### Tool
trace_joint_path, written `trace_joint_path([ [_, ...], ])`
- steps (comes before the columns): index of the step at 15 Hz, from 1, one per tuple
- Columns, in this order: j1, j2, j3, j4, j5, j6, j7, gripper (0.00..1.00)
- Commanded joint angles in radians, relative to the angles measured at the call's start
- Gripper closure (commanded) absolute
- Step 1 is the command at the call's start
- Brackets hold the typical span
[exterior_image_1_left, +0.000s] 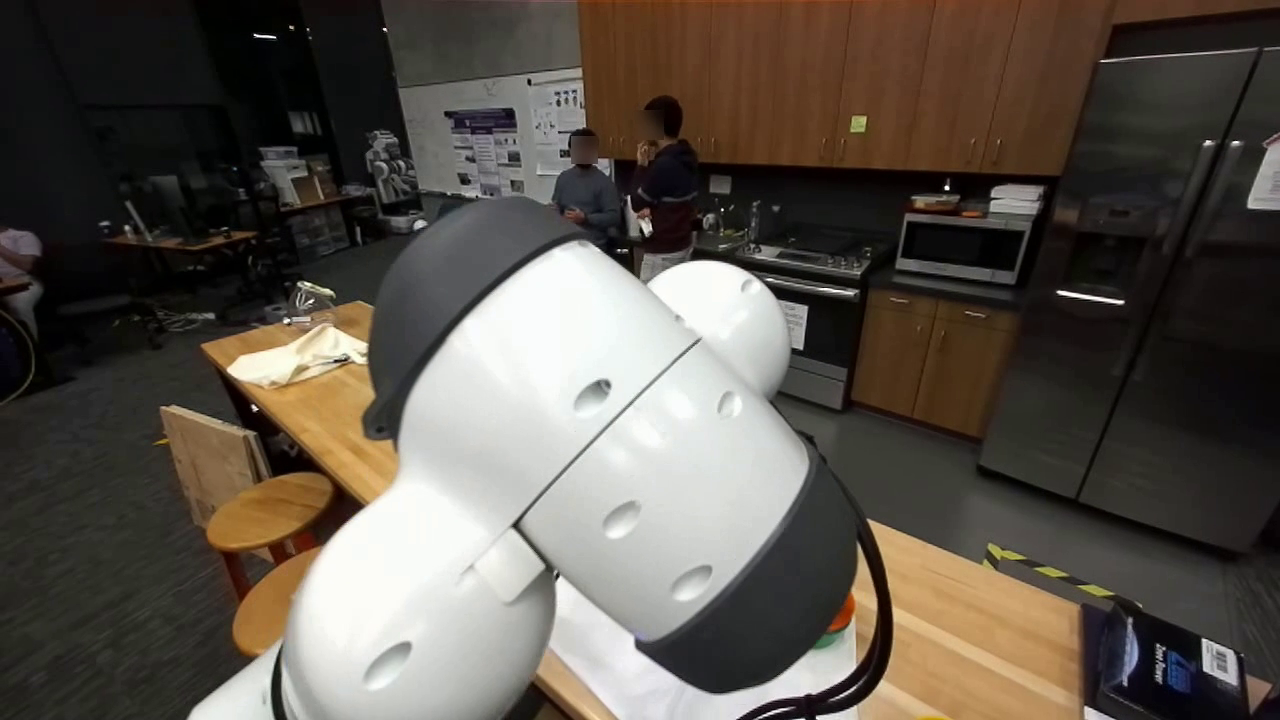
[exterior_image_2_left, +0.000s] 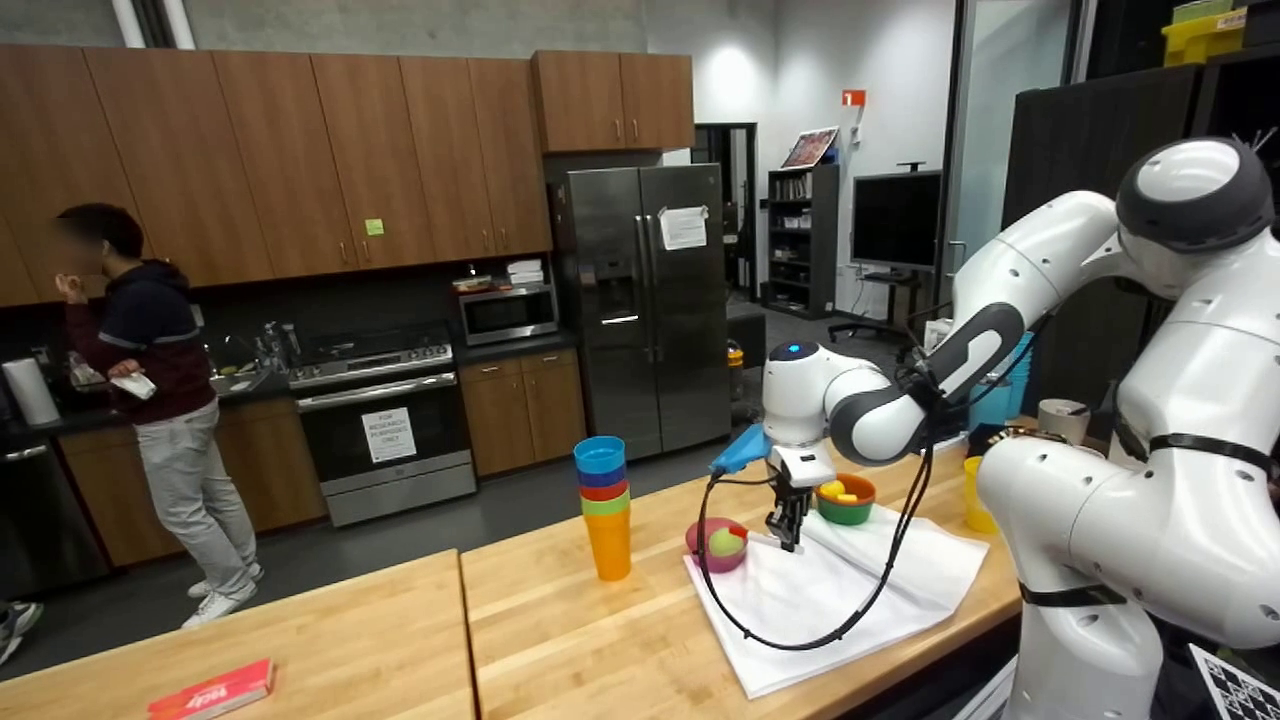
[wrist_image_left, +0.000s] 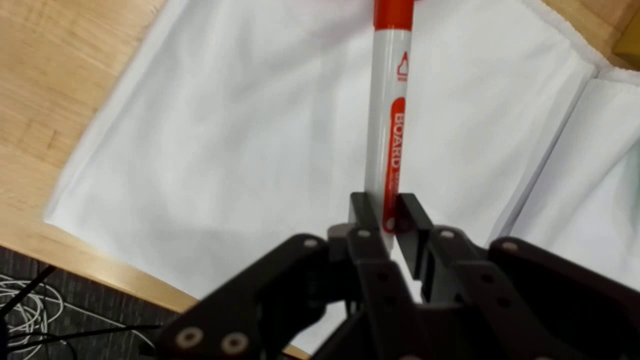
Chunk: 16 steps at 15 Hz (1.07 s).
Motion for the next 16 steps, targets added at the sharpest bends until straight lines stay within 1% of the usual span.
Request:
trace_joint_path([
  [1,0.036,-0.058,0.041,0.062,0.066,-0.096,0.0,0.96],
  [2,0.045,-0.071,0.049,0.08,0.078,-0.139,0.0,0.96],
  [3,0.046,-0.051,0.063,0.104,0.115,-0.169,0.0,0.96],
  [5,0.064,-0.05,0.064,0.149,0.179,-0.251,0.0,0.96],
  [8,0.126,-0.095,0.029,0.213,0.242,-0.369,0.0,0.96],
  [9,0.161,-0.143,0.008,0.231,0.238,-0.415,0.0,0.96],
  [10,0.189,-0.163,-0.008,0.25,0.247,-0.447,0.0,0.96],
  [13,0.258,-0.22,-0.052,0.301,0.242,-0.531,0.0,0.96],
  [15,0.293,-0.212,-0.088,0.342,0.251,-0.547,0.0,0.96],
  [16,0.306,-0.24,-0.106,0.362,0.234,-0.566,0.0,0.96],
])
